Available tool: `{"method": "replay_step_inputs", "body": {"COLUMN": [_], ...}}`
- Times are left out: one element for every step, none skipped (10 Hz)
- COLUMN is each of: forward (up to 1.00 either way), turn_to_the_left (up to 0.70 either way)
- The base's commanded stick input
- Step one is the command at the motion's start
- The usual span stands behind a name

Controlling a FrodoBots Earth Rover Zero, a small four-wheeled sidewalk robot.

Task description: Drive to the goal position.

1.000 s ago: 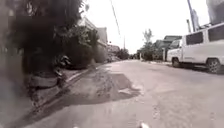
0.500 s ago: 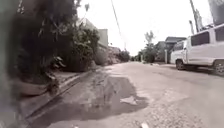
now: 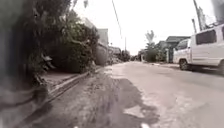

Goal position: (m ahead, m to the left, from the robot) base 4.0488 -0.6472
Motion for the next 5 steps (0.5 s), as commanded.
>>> {"method": "replay_step_inputs", "body": {"forward": [0.7, 0.7, 0.7, 0.7, 0.7], "turn_to_the_left": [0.0, 0.0, 0.0, 0.0, 0.0]}}
